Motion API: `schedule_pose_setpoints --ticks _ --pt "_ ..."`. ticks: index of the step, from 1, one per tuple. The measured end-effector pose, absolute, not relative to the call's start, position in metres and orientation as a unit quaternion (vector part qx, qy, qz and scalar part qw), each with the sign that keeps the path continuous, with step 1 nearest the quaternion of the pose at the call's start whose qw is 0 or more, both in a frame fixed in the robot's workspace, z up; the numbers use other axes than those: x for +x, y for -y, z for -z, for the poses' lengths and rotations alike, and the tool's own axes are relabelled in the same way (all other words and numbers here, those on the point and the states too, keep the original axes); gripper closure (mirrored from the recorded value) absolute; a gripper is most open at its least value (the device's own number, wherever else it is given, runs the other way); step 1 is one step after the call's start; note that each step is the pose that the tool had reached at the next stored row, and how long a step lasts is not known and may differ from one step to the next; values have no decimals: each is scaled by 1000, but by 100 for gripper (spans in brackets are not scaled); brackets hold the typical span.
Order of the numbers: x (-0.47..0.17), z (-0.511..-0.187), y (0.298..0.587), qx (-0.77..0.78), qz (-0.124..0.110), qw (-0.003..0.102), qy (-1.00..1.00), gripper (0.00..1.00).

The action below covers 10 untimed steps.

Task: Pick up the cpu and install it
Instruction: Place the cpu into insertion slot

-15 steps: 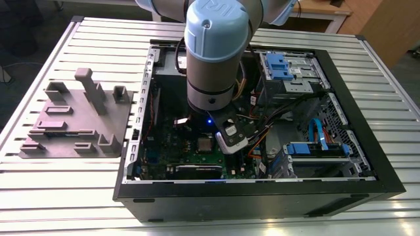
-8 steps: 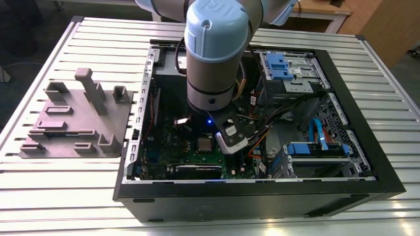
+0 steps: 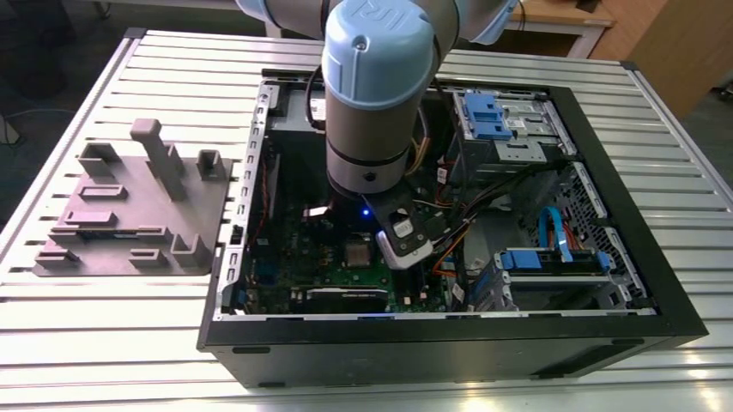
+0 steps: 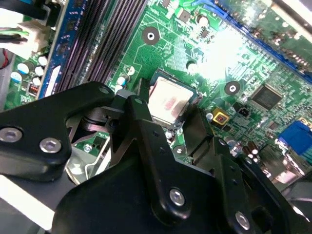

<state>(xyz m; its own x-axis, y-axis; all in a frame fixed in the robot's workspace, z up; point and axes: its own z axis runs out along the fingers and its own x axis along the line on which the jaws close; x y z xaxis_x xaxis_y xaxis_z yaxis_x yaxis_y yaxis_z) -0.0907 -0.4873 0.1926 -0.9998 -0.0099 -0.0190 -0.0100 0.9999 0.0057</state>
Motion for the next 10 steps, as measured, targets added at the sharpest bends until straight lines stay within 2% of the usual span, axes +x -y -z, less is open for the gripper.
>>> schedule_pose_setpoints --ticks 8,9,10 --pt "-91 -191 487 -5 -3 10 -1000 47" --pt "-91 -191 487 -5 -3 9 -1000 53" --pt "-91 -191 487 -5 -3 9 -1000 53"
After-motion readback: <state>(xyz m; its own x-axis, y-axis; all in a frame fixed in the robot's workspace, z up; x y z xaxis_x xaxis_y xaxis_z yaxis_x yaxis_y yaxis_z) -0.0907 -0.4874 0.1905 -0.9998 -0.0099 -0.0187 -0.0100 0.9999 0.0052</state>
